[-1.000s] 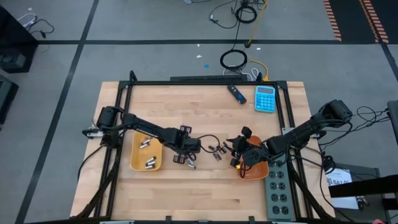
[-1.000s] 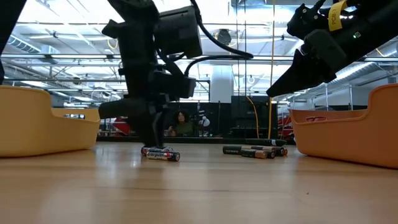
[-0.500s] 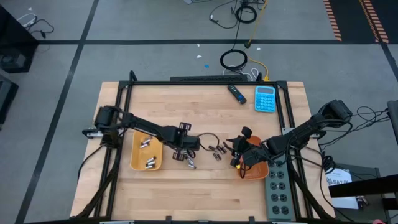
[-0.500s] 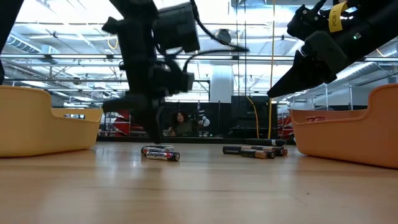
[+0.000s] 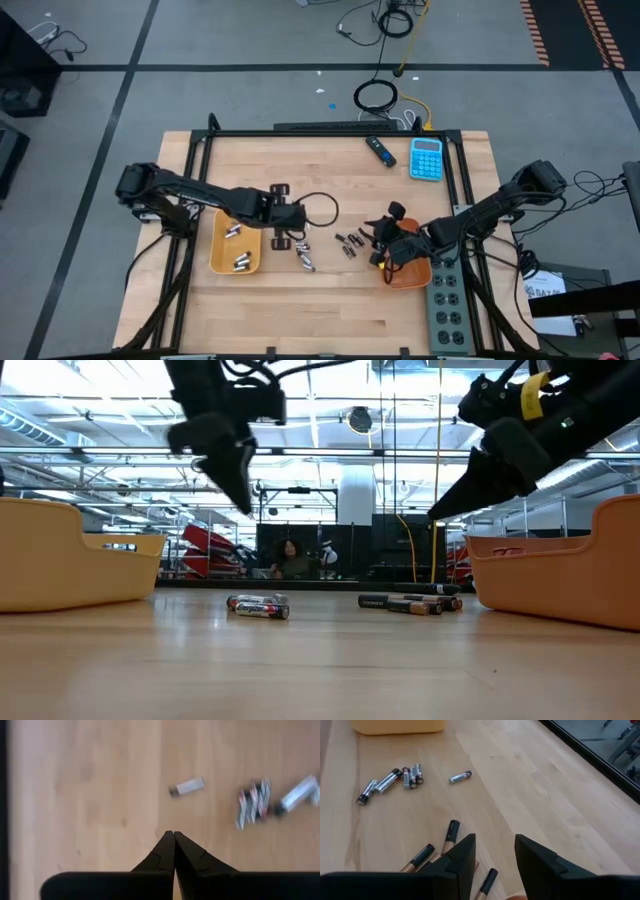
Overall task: Sort batteries
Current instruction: Put the white battery into the yellow bin
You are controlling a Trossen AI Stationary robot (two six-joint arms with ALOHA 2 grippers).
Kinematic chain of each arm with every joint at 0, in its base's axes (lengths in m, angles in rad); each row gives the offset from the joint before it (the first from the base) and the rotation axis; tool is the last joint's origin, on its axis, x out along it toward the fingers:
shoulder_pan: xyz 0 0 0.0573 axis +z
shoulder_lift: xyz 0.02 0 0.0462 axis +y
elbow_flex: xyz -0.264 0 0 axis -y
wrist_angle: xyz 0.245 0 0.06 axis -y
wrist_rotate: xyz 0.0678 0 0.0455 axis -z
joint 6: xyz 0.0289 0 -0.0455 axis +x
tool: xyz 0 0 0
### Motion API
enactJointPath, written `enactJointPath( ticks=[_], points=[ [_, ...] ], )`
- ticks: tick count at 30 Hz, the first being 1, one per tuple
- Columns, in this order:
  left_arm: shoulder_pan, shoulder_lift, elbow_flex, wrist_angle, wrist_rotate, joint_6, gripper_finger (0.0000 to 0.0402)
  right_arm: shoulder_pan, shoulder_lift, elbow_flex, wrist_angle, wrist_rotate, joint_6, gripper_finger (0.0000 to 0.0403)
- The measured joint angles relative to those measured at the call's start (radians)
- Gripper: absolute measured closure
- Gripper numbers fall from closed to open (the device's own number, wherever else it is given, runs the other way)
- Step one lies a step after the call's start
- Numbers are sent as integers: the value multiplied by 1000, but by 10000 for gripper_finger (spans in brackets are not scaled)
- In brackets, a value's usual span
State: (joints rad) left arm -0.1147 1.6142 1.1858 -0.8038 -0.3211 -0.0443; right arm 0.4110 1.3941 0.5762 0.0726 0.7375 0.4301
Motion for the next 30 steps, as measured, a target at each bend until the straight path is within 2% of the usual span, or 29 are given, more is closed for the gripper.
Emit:
enactJointPath(
  ticks=[5,10,13,20,30],
  points=[
    [21,34,3,129,22,44,337,1,0,0,39,-2,-2,273],
    [18,128,2,132,38,192,278,1,0,0,30,-5,-1,273],
    [20,189,2,147,37,290,257,1,0,0,19,-6,-3,273],
    [25,283,2,189,53,446,246,1,0,0,12,-6,-4,273],
    [43,305,2,250,47,585,246,1,0,0,12,-6,-8,273]
  ],
)
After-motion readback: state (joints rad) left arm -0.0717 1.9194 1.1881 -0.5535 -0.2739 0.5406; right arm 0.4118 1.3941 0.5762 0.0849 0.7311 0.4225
